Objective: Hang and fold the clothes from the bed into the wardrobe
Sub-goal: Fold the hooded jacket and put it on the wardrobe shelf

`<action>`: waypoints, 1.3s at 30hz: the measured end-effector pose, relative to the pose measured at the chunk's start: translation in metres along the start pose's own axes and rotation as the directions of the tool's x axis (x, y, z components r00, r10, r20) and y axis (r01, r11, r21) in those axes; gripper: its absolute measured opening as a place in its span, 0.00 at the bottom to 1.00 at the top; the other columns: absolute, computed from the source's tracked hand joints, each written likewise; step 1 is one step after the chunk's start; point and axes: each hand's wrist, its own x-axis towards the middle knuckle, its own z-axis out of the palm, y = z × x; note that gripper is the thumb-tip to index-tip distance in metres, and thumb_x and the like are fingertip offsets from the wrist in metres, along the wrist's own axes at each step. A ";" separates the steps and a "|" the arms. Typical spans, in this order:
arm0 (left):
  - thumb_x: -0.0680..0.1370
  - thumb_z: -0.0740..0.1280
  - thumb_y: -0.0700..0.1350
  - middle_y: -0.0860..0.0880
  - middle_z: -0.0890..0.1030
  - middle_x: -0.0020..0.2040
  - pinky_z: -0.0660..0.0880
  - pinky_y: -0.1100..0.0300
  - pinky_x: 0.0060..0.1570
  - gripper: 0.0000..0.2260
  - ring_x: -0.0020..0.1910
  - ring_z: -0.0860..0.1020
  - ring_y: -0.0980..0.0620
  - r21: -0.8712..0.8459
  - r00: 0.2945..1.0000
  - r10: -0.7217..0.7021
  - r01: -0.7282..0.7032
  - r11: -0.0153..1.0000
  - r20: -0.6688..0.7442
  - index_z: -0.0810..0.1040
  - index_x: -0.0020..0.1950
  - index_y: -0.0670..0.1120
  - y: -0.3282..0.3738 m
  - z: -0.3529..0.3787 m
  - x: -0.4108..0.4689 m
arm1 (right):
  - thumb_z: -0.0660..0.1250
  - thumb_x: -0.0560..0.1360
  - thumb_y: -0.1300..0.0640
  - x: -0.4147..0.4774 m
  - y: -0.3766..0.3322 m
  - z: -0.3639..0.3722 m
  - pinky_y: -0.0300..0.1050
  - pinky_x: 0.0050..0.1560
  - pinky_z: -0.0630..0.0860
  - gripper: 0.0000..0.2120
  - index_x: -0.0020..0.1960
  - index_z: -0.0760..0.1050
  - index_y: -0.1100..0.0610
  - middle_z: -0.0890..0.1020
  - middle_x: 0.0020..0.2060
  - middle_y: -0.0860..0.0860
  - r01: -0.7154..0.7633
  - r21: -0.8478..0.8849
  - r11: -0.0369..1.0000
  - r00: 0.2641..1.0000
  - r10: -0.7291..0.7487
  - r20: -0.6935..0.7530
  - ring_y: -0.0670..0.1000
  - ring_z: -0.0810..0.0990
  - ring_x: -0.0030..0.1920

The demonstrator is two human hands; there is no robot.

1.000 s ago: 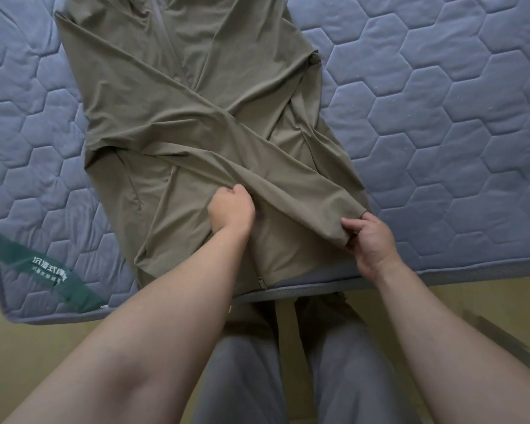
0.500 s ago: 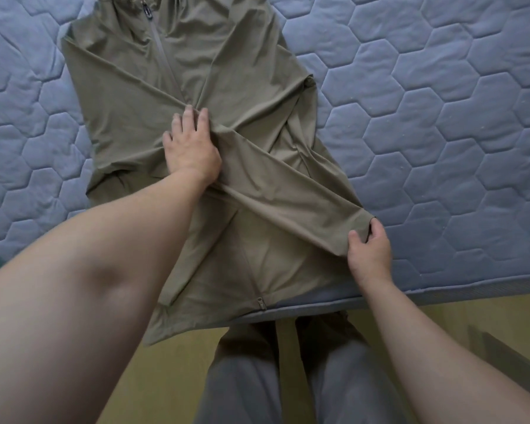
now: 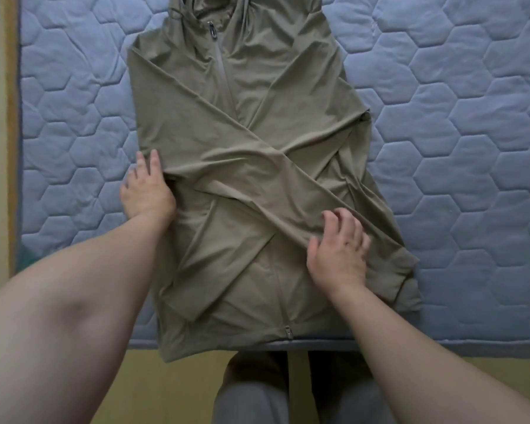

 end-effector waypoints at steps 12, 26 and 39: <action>0.83 0.53 0.38 0.43 0.59 0.82 0.73 0.45 0.58 0.28 0.63 0.75 0.35 0.056 0.969 0.247 -0.245 0.968 -0.029 0.53 0.83 0.53 -0.052 0.011 0.047 | 0.52 0.84 0.44 0.055 -0.088 0.030 0.57 0.79 0.45 0.31 0.83 0.45 0.51 0.45 0.83 0.50 0.359 -0.107 0.927 0.904 -0.317 0.286 0.51 0.43 0.82; 0.79 0.60 0.42 0.50 0.64 0.80 0.59 0.46 0.71 0.26 0.74 0.65 0.43 -0.453 0.951 -0.306 0.289 0.843 0.038 0.66 0.78 0.53 -0.011 -0.038 0.067 | 0.68 0.78 0.51 0.104 -0.122 0.014 0.58 0.57 0.74 0.17 0.64 0.77 0.57 0.78 0.63 0.57 0.341 -0.076 0.937 0.940 -0.339 0.047 0.62 0.77 0.61; 0.66 0.74 0.70 0.51 0.38 0.83 0.48 0.26 0.73 0.60 0.81 0.40 0.40 -0.227 0.918 0.290 -0.232 0.946 0.271 0.37 0.83 0.53 0.104 -0.096 0.197 | 0.64 0.79 0.51 0.315 -0.210 -0.034 0.53 0.67 0.70 0.21 0.70 0.69 0.56 0.70 0.69 0.57 0.154 0.154 0.976 0.977 -0.174 0.123 0.60 0.74 0.66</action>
